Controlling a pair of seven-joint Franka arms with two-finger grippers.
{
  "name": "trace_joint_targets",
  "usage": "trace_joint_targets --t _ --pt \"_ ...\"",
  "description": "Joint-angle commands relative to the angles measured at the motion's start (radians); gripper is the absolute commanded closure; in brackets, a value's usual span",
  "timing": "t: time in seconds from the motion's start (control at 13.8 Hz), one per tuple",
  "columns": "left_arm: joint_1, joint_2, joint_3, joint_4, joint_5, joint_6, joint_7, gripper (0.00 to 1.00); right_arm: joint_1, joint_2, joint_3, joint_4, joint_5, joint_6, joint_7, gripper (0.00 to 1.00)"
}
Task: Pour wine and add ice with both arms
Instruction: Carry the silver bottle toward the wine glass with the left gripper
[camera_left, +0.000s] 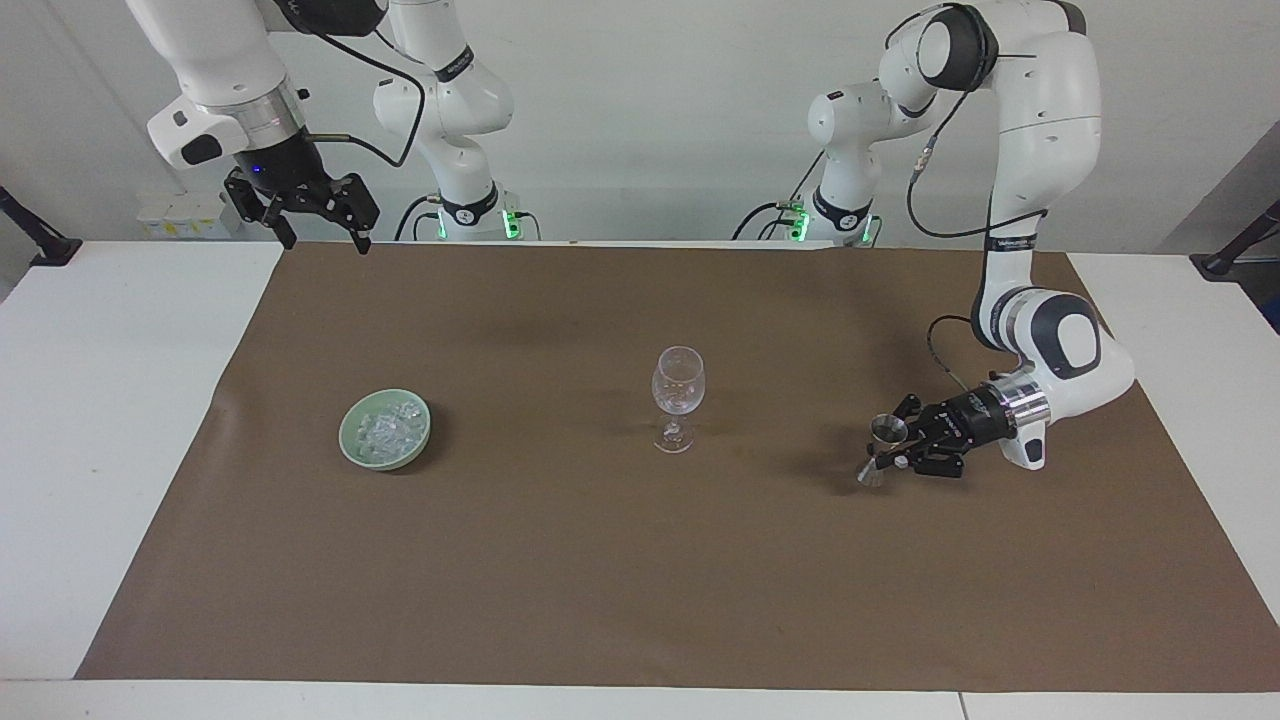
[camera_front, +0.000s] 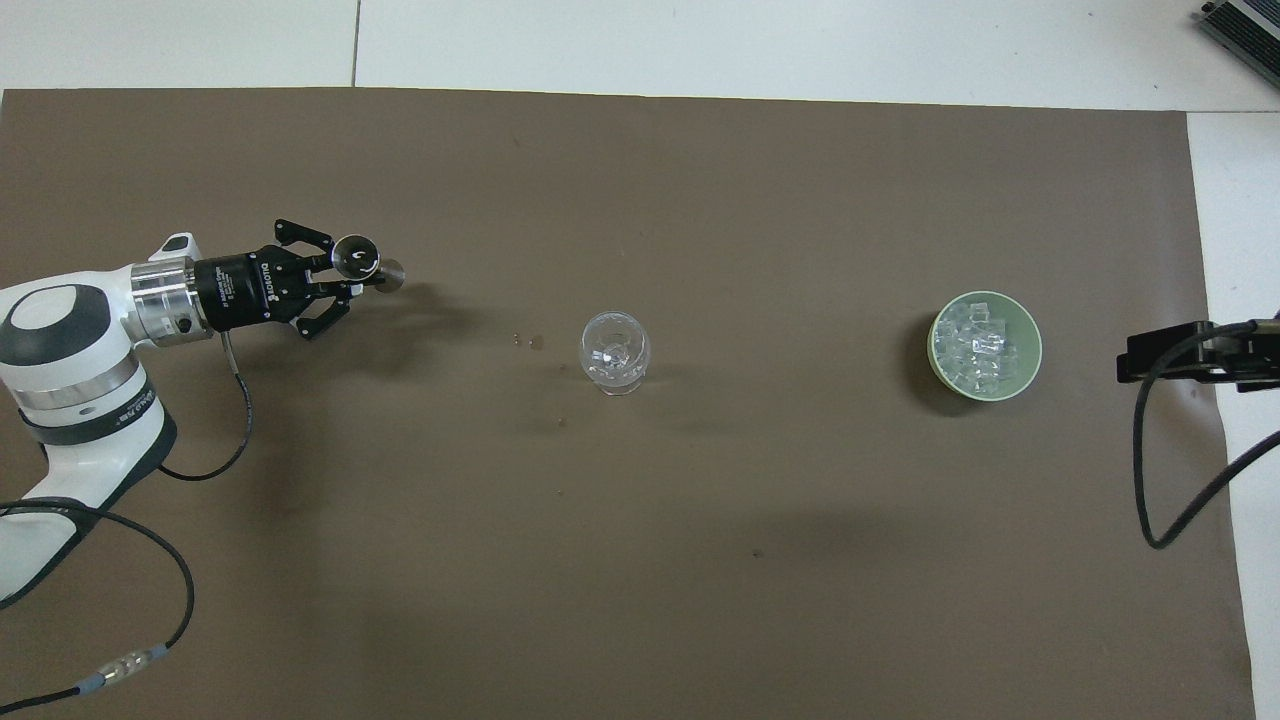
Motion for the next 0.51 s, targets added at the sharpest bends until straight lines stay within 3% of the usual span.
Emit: trace_joint_targets --t 0.0,0.44 --pt "-0.053 -0.079 0.011 -0.088 -0.082 0.057 -0.044 1.00 -0.005 -0.025 0.002 -0.028 0.017 0.008 -0.014 0.00" --pt "-0.140 -0.167 0.011 -0.195 -0.215 0.149 -0.044 1.00 -0.005 -0.025 0.002 -0.026 0.017 0.008 -0.014 0.00"
